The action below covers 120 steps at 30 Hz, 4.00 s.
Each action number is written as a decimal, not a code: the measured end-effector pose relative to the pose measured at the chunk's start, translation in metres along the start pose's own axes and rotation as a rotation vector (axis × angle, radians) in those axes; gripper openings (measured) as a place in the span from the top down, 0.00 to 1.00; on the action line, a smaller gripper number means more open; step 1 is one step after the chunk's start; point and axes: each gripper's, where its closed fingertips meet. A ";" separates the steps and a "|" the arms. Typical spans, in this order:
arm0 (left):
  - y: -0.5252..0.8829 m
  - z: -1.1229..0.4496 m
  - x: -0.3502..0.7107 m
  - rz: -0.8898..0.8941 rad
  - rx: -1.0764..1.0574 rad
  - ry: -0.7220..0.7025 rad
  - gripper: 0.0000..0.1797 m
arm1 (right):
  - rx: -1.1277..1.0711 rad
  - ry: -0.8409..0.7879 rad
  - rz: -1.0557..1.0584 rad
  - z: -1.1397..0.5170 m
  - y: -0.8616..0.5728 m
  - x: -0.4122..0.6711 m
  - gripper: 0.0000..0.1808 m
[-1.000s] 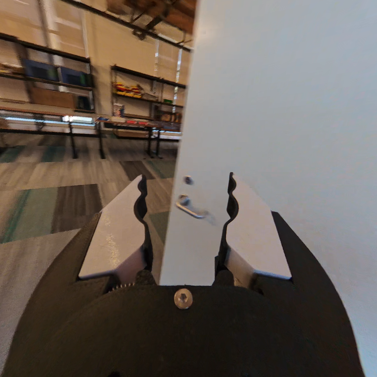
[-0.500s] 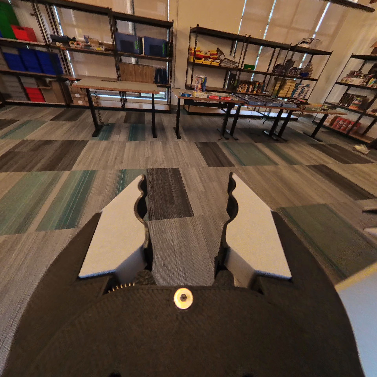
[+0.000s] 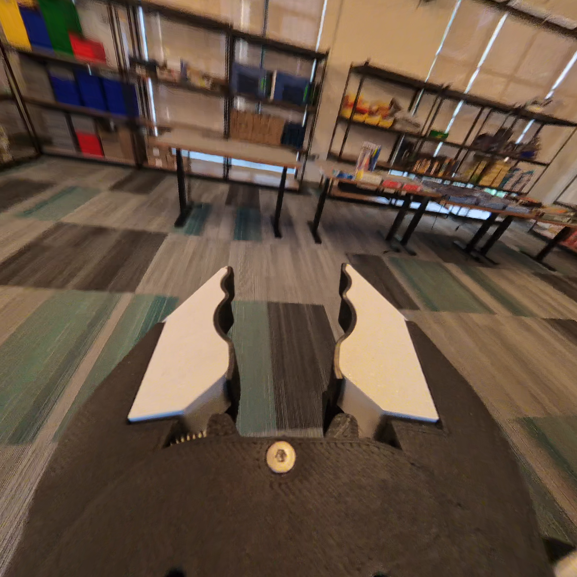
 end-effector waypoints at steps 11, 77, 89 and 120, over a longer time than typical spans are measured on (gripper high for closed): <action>0.280 -0.250 0.010 0.044 0.056 0.076 0.69 | 0.318 -0.515 -0.093 -0.567 0.035 0.309 0.78; 1.410 -2.533 0.252 -0.051 -0.929 0.276 0.72 | -0.384 -0.394 -0.485 -2.731 -0.289 0.732 0.81; 1.393 -2.898 0.209 0.118 -0.903 0.267 0.72 | -0.422 -0.280 -0.377 -2.959 -0.528 0.767 0.83; 1.548 -3.536 0.235 -0.024 -0.543 0.098 0.72 | -0.096 -0.152 -0.077 -3.616 -0.835 0.964 0.83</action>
Point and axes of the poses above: each gripper's, where its closed fingertips meet, z back along the fingers, x out of its top, y = z × x across the jaws, and after that the axes turned 6 degrees about -y, right-handed
